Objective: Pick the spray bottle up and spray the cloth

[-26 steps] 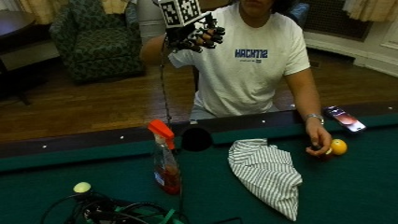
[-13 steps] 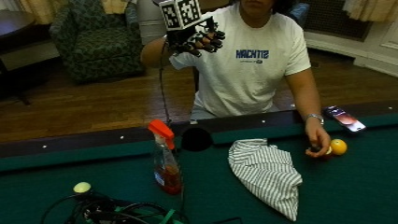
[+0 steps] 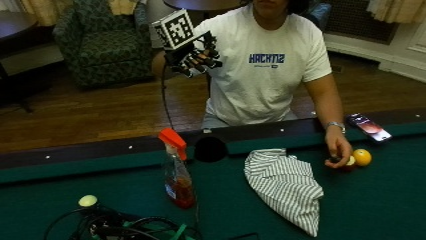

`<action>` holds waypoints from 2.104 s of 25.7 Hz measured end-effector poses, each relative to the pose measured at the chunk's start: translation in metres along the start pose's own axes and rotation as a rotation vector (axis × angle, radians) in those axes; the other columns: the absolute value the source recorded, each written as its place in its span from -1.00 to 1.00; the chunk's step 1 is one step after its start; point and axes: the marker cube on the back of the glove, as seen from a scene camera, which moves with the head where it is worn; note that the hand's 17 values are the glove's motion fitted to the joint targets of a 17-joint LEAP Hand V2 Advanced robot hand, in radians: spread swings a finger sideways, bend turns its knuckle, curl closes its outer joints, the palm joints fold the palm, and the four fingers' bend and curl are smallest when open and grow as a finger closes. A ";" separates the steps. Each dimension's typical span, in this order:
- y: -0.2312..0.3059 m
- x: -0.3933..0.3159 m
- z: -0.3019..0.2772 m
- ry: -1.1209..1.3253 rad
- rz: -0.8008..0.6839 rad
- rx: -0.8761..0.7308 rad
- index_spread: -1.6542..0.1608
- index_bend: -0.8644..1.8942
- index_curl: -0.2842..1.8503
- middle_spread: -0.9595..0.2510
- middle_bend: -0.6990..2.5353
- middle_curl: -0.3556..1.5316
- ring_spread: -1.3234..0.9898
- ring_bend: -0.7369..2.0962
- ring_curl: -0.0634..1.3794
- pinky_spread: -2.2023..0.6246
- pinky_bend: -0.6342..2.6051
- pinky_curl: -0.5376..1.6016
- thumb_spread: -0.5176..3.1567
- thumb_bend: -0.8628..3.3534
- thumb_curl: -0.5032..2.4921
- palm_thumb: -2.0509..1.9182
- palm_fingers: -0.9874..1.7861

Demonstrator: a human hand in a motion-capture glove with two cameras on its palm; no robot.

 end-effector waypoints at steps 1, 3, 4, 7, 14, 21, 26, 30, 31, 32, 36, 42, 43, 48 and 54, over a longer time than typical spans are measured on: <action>0.003 0.006 0.001 0.000 0.016 -0.002 0.40 -0.29 -0.61 0.49 -0.38 -0.36 0.10 -0.19 -0.61 0.72 -0.31 -0.24 -0.25 -0.60 -0.50 0.28 -0.12; 0.008 0.019 0.003 -0.002 0.048 0.001 0.40 -0.28 -0.60 0.49 -0.38 -0.35 0.10 -0.19 -0.61 0.72 -0.31 -0.24 -0.25 -0.60 -0.50 0.28 -0.12; 0.010 0.027 0.004 -0.005 0.061 0.009 0.39 -0.28 -0.60 0.49 -0.38 -0.34 0.10 -0.19 -0.60 0.72 -0.31 -0.24 -0.24 -0.60 -0.49 0.28 -0.12; 0.016 0.048 0.008 -0.032 0.097 0.056 0.39 -0.28 -0.60 0.49 -0.38 -0.34 0.10 -0.19 -0.60 0.73 -0.31 -0.23 -0.24 -0.60 -0.49 0.28 -0.12; 0.021 0.087 0.025 -0.173 0.220 0.234 0.39 -0.27 -0.58 0.47 -0.39 -0.32 0.10 -0.17 -0.57 0.73 -0.33 -0.22 -0.24 -0.60 -0.48 0.28 -0.10; 0.053 0.111 0.046 -0.329 0.334 0.175 0.38 -0.28 -0.57 0.45 -0.40 -0.31 0.08 -0.16 -0.55 0.72 -0.32 -0.21 -0.23 -0.60 -0.47 0.30 -0.07; 0.067 0.127 0.063 -0.383 0.345 0.202 0.38 -0.28 -0.56 0.44 -0.41 -0.30 0.07 -0.15 -0.54 0.72 -0.33 -0.20 -0.23 -0.60 -0.46 0.30 -0.05; 0.066 0.140 0.075 -0.402 0.390 0.188 0.38 -0.28 -0.56 0.43 -0.42 -0.30 0.07 -0.15 -0.53 0.72 -0.33 -0.20 -0.24 -0.60 -0.46 0.31 -0.04; 0.064 0.144 0.077 -0.403 0.403 0.191 0.38 -0.28 -0.56 0.43 -0.42 -0.30 0.07 -0.15 -0.53 0.72 -0.33 -0.20 -0.23 -0.60 -0.46 0.31 -0.04; 0.062 0.148 0.079 -0.403 0.415 0.194 0.38 -0.28 -0.56 0.43 -0.42 -0.29 0.07 -0.15 -0.53 0.72 -0.33 -0.20 -0.23 -0.60 -0.46 0.31 -0.04; 0.057 0.162 0.087 -0.405 0.454 0.214 0.38 -0.28 -0.55 0.41 -0.42 -0.29 0.06 -0.14 -0.52 0.72 -0.33 -0.20 -0.23 -0.60 -0.45 0.32 -0.01; 0.045 0.176 0.094 -0.431 0.507 0.272 0.39 -0.28 -0.54 0.37 -0.43 -0.28 0.05 -0.14 -0.51 0.71 -0.33 -0.19 -0.22 -0.59 -0.44 0.36 0.02; 0.043 0.178 0.095 -0.435 0.515 0.284 0.39 -0.28 -0.54 0.36 -0.43 -0.28 0.05 -0.13 -0.50 0.71 -0.33 -0.19 -0.22 -0.57 -0.44 0.39 0.05; 0.035 0.186 0.093 -0.452 0.563 0.370 0.39 -0.30 -0.55 0.32 -0.47 -0.30 0.02 -0.09 -0.49 0.62 -0.23 -0.17 -0.20 -0.55 -0.41 0.45 0.21; 0.029 0.192 0.094 -0.466 0.595 0.443 0.45 -0.27 -0.51 0.25 -0.38 -0.23 -0.01 -0.09 -0.46 0.44 -0.21 -0.15 -0.22 -0.56 -0.39 0.49 0.60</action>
